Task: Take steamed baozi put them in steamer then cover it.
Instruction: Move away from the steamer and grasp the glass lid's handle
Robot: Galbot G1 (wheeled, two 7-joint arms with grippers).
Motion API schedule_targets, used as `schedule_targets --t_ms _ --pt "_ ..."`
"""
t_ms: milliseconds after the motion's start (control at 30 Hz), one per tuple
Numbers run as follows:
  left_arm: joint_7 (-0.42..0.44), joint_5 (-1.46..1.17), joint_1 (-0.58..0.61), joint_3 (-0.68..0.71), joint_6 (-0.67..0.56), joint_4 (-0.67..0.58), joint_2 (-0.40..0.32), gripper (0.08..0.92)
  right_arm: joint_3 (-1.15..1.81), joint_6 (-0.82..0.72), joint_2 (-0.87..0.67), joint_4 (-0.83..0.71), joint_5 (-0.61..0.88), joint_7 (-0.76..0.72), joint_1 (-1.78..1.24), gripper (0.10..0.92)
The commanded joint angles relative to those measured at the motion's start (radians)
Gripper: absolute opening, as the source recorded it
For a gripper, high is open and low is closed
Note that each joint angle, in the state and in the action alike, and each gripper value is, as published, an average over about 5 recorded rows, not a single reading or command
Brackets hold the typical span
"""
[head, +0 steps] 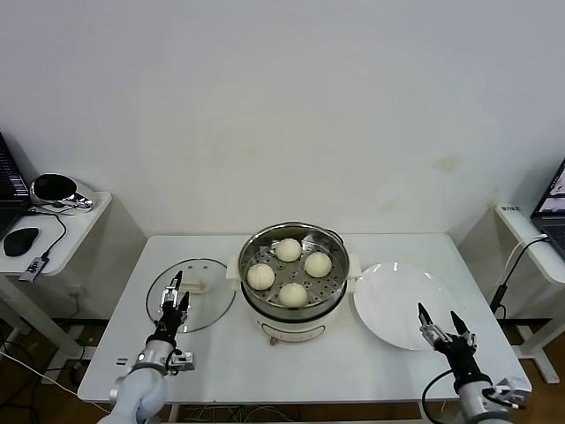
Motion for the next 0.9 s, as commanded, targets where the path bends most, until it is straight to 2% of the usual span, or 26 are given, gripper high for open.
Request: schedule_targets --t_ms 33,900 --pt "0.02 0.098 -0.139 0.029 0.041 0.189 0.03 0.823 0.007 0.008 0.036 0.006 -0.037 0.004 -0.021 0.823" --pt "0.076 0.008 -0.221 0.09 0.073 0.23 -0.004 0.823 -0.004 0.024 0.038 -0.05 -0.054 0.002 -0.003 0.823"
